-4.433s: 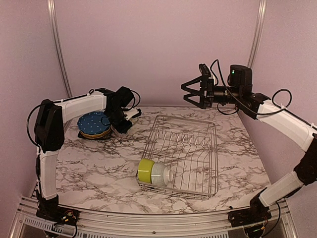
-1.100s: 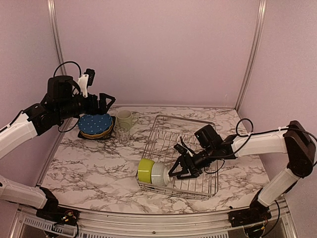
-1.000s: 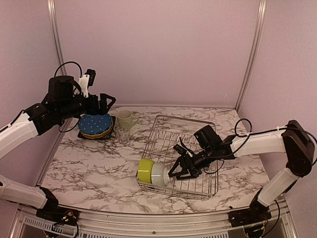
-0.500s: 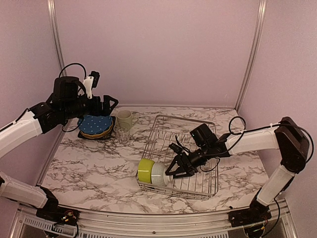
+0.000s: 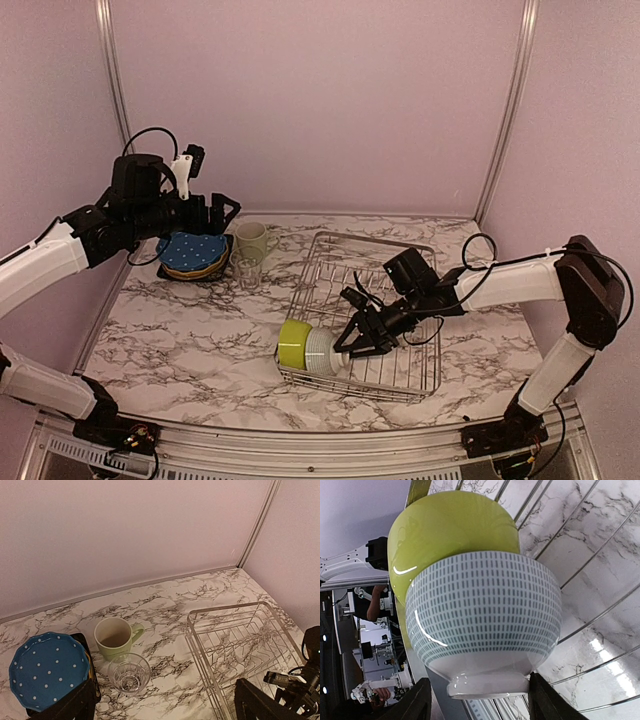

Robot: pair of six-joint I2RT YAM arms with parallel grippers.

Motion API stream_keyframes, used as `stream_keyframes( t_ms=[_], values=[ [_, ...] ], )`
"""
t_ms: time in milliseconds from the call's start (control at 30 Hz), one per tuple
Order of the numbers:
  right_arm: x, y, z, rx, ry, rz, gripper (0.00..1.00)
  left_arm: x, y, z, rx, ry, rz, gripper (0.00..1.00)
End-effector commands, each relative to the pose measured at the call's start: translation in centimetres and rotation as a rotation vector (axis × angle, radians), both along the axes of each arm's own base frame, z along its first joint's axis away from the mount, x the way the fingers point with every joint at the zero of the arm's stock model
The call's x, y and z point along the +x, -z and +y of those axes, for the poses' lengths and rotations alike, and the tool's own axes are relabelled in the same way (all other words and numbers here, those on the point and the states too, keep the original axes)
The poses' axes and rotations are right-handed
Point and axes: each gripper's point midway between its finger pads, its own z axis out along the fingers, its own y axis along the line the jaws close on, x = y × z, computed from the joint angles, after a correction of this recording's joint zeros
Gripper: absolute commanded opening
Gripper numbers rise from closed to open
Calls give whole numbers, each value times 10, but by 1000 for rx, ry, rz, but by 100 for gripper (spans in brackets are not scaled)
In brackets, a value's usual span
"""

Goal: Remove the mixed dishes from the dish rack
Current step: Grab the bowl from the dish rack.

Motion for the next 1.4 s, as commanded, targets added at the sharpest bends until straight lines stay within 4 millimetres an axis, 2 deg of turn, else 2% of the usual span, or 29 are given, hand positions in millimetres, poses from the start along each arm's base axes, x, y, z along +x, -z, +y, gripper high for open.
stream_keyframes(
  t_ms=[0, 167, 433, 733, 1167, 1367],
  values=[
    [-3, -5, 8, 22, -24, -1, 61, 1, -4, -1, 4, 6, 0, 99],
    [-8, -5, 16, 16, -42, -4, 59, 1, -5, -1, 3, 6, -1, 99],
    [-10, 0, 10, -16, -25, -5, 54, 0, -5, 0, 4, 5, -2, 99],
    [-4, -21, 12, -3, -17, -55, 39, -2, -8, 0, -2, 12, -10, 99],
    [-4, -45, 5, 7, 2, -102, 31, -5, -9, -3, -14, 31, -18, 99],
    [3, -62, -1, 37, 27, -133, 28, -9, -11, -10, -33, 77, -21, 99]
  ],
)
